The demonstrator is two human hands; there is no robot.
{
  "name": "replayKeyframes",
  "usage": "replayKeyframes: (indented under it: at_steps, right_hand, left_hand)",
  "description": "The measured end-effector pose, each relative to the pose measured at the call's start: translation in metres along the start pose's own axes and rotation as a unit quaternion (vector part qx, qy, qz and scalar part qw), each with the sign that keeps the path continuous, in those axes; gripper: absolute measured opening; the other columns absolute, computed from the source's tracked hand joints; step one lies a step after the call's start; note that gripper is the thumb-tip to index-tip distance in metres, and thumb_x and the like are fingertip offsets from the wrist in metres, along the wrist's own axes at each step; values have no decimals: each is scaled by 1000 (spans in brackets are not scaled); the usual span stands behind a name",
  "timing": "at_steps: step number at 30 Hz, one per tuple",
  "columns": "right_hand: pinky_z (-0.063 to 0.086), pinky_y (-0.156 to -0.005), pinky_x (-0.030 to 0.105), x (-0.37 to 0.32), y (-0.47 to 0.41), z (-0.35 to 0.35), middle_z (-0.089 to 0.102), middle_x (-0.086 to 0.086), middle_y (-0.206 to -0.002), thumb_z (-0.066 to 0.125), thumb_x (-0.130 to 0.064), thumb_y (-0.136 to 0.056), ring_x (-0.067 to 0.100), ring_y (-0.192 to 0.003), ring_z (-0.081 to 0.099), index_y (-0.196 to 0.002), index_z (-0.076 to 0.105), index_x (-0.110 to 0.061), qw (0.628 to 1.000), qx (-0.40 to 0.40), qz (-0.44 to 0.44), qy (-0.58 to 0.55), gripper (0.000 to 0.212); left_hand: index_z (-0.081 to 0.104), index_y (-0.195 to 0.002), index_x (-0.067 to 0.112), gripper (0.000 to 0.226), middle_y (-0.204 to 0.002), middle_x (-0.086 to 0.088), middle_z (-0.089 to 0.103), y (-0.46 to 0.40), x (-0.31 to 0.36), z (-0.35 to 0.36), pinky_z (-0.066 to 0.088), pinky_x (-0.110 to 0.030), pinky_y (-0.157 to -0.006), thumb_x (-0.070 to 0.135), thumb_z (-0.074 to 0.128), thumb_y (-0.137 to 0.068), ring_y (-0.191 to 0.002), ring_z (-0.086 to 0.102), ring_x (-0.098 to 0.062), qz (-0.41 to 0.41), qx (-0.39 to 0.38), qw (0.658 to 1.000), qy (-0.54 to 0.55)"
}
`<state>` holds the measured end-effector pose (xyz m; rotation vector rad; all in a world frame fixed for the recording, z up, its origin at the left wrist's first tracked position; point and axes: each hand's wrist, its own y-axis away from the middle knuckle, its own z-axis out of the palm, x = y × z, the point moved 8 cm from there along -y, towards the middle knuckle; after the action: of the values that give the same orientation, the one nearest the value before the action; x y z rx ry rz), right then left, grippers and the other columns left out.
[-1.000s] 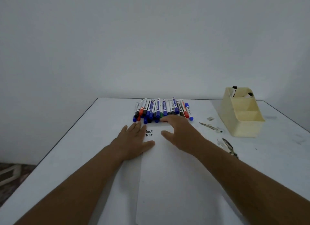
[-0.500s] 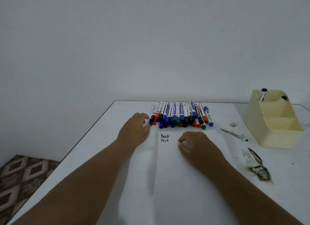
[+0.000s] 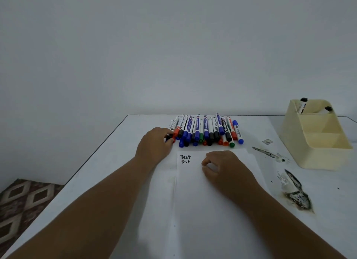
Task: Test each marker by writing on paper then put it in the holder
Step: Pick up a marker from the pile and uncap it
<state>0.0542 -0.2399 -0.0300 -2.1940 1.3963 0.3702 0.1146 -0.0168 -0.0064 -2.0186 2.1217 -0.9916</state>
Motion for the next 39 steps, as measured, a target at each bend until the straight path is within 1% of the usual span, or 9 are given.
replayKeyframes:
  at_steps: [9,15,19,22,24,26,32,35,39]
  right_hand:
    - [49,-92,30,0,1,-1,71,-4,-106,58,-32,-96,13,-106,61,-99,72,-21,1000,-10,15,-12,18]
    - [46,-88,26,7,5,-9,64,-12,-117,57,-39,-98,7,-105,57,-132,55,-29,990,4,80,-117,35]
    - [51,-74,30,19,7,-25,73,2,-96,60,-40,-97,9,-82,64,-136,45,-29,946,110,129,-276,43]
    - [61,-82,41,34,10,-32,73,5,-98,63,-35,-98,20,-84,71,-134,48,-21,859,175,156,-456,41]
    - [61,-69,40,37,12,-36,68,12,-94,60,-31,-100,25,-71,69,-126,54,-14,812,183,151,-534,32]
    - [52,-55,36,35,14,-42,66,19,-83,58,-31,-101,26,-59,61,-109,58,-9,811,185,129,-540,23]
    - [44,-55,36,31,19,-46,66,13,-71,66,-44,-81,20,-55,54,-106,58,-2,813,193,103,-539,50]
    - [43,-55,35,34,19,-45,61,2,-63,67,-42,-80,15,-56,52,-99,59,-9,807,194,100,-549,39]
    - [41,-52,32,35,17,-41,60,3,-63,67,-36,-88,15,-55,50,-97,59,-8,811,179,104,-547,31]
  left_hand:
    - [76,-112,17,23,-99,4,72,18,-2,-34,39,-4,-74,17,66,-91,-78,59,-3,-25,143,987,74]
    - [78,-101,25,23,-77,12,68,46,30,-56,43,-9,-67,10,75,-83,-75,62,-6,2,155,963,219]
    - [76,-92,32,26,-75,10,72,65,63,-46,48,-12,-70,10,76,-77,-67,64,-5,44,63,938,339]
    - [74,-91,36,31,-77,10,73,76,79,-33,54,-20,-72,7,76,-80,-70,68,-11,47,-9,930,363]
    - [74,-92,32,30,-79,7,73,79,87,-26,55,-22,-72,4,74,-83,-74,68,-14,47,-45,934,352]
    - [70,-95,29,25,-81,7,71,80,96,-19,54,-20,-70,6,70,-86,-75,66,-10,47,-79,938,333]
    - [56,-132,27,35,-95,14,62,78,134,2,38,-8,-66,40,54,-100,-84,58,-1,71,-154,964,204]
    - [52,-139,17,44,-116,0,63,74,142,10,39,-20,-82,42,37,-106,-106,59,-15,104,-164,978,71]
    - [52,-125,17,42,-97,-3,65,77,141,11,52,-36,-75,46,28,-106,-83,60,-18,137,-171,975,-24]
